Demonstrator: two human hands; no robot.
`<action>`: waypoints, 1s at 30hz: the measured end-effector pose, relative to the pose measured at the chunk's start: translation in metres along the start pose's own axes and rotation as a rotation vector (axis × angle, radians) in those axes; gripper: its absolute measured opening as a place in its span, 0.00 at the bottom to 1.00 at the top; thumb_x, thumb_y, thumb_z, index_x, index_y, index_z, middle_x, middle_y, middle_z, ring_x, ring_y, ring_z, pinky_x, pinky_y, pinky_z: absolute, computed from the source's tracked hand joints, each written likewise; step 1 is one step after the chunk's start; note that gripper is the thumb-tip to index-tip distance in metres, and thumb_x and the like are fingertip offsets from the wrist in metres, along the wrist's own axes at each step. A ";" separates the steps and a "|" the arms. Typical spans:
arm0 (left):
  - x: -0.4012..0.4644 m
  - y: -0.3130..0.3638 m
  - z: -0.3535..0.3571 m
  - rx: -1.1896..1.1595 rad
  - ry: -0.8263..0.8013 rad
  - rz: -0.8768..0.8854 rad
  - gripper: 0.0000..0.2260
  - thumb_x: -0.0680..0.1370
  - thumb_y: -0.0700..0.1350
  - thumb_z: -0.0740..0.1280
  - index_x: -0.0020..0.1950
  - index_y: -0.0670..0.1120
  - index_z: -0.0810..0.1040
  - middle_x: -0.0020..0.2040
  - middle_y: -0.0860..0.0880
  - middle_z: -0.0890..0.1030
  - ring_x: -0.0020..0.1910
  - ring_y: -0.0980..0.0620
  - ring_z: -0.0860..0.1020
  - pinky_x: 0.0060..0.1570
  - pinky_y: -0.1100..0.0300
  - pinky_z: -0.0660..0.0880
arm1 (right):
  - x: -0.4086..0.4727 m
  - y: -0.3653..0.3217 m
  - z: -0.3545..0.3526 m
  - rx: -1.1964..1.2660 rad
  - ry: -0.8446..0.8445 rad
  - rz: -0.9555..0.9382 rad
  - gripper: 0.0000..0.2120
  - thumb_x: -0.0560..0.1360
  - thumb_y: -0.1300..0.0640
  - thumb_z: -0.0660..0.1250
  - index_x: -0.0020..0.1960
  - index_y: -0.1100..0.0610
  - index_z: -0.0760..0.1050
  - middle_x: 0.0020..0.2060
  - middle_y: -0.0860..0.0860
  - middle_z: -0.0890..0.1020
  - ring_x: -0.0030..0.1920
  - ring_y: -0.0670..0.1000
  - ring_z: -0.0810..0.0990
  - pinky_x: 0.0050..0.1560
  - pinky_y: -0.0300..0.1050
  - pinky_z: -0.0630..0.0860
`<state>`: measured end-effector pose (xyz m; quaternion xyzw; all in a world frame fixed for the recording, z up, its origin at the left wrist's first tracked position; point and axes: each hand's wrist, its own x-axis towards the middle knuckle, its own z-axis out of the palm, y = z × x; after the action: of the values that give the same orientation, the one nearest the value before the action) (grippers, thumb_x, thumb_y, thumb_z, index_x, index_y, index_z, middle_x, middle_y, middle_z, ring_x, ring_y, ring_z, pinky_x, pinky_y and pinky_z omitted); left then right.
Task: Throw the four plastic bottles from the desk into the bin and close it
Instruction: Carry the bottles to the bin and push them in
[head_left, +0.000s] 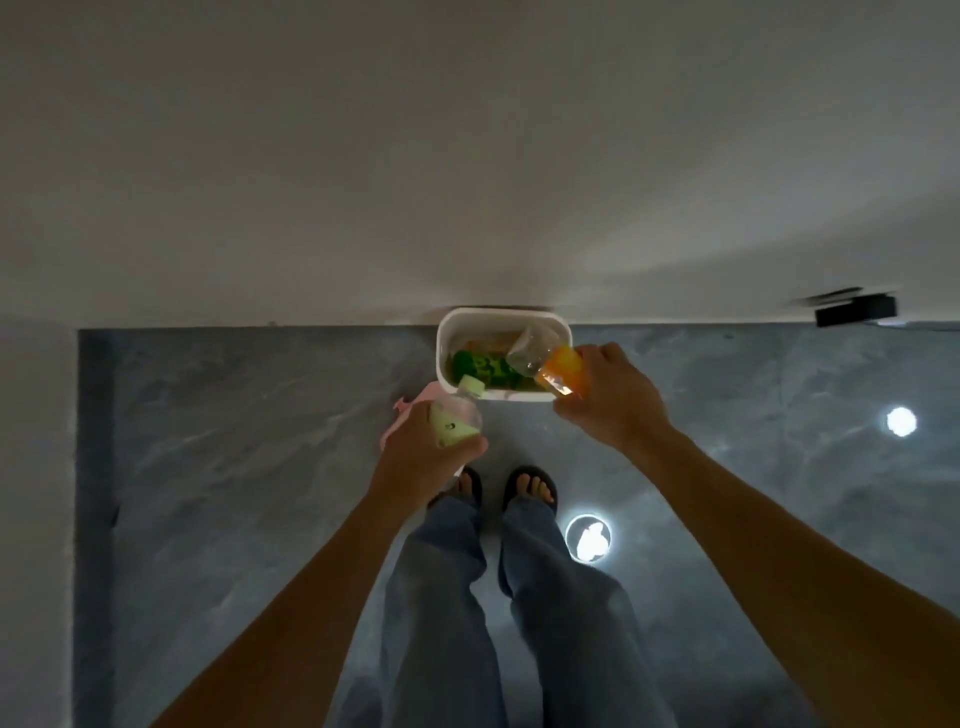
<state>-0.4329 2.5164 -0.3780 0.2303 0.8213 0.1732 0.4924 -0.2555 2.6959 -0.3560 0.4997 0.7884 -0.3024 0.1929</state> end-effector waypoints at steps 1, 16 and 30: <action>0.013 -0.009 0.010 -0.004 0.015 0.033 0.30 0.64 0.67 0.73 0.63 0.59 0.72 0.55 0.55 0.81 0.53 0.54 0.80 0.54 0.49 0.81 | 0.021 -0.002 0.014 -0.036 0.020 -0.047 0.32 0.69 0.47 0.74 0.70 0.53 0.68 0.61 0.55 0.75 0.55 0.59 0.81 0.48 0.52 0.79; 0.146 -0.090 0.094 0.057 0.196 0.341 0.32 0.68 0.67 0.73 0.69 0.63 0.68 0.63 0.61 0.78 0.60 0.66 0.74 0.60 0.65 0.76 | 0.213 0.007 0.193 -0.341 0.127 -0.373 0.33 0.71 0.43 0.71 0.72 0.51 0.66 0.68 0.54 0.76 0.68 0.58 0.75 0.71 0.56 0.69; 0.152 -0.087 0.096 -0.012 0.109 0.308 0.33 0.69 0.61 0.77 0.71 0.60 0.69 0.62 0.59 0.78 0.61 0.56 0.78 0.59 0.50 0.80 | 0.194 0.027 0.199 -0.189 0.130 -0.275 0.27 0.75 0.45 0.68 0.71 0.52 0.68 0.68 0.52 0.75 0.68 0.56 0.73 0.68 0.54 0.72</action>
<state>-0.4280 2.5326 -0.5773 0.3409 0.8007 0.2639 0.4160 -0.3132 2.7011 -0.6290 0.3853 0.8851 -0.2178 0.1443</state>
